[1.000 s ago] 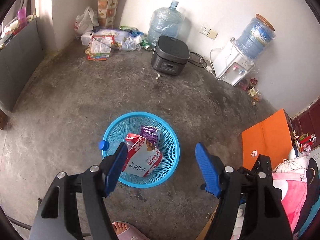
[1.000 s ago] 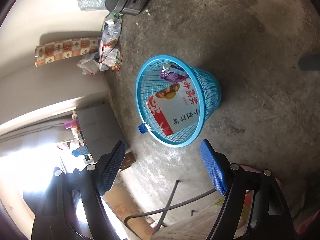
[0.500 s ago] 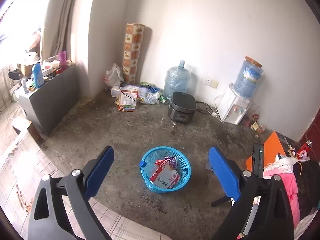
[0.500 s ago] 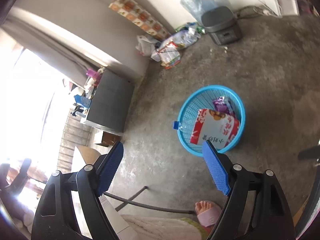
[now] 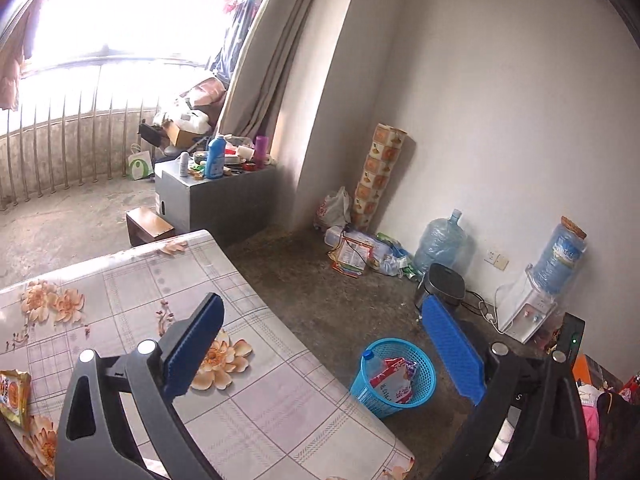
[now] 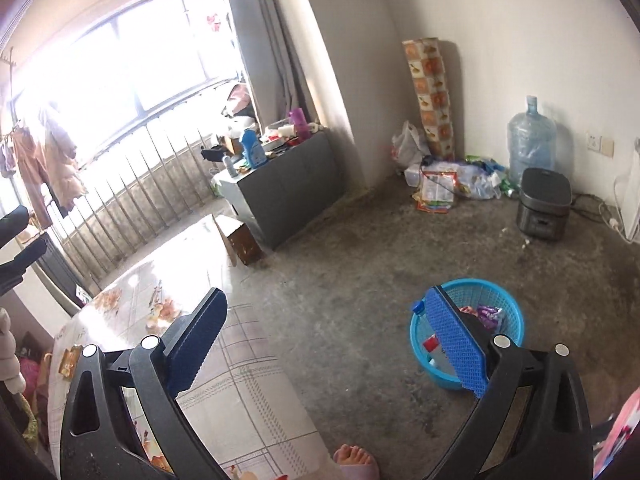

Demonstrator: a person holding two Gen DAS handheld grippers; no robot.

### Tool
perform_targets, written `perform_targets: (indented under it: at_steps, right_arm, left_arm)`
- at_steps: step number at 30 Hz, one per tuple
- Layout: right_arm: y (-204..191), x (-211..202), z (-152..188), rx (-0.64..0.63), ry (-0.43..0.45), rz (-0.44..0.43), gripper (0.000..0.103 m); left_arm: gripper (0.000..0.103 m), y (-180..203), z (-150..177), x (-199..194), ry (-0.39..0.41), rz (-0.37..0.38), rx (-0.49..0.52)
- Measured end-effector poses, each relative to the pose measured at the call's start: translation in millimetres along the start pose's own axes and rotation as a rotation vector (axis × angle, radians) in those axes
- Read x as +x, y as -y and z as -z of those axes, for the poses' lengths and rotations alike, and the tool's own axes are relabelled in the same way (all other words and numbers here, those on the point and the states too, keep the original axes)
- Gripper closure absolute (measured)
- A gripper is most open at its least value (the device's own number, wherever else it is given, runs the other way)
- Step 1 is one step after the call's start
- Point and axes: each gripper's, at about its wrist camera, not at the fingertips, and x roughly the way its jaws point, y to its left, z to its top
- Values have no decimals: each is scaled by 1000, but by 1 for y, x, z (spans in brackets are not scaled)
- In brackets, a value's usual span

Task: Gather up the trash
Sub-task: 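Move both open tools back to the table toward the yellow Enaak packet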

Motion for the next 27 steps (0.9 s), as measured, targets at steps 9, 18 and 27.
perform_targets:
  at_steps: [9,18,27]
  right_arm:
    - [-65,8,-7,-138,-40,-164,8]
    - [-134,26,1,-190,-147,-351,13]
    - [-195,33,30,-258,-282,-462,31]
  left_arm:
    - [6,-75,19,-79,70,-172,-90]
    - [6,-148,51,-166,138,-385,-203]
    - [12,-204,101,-193,88,-434,-296]
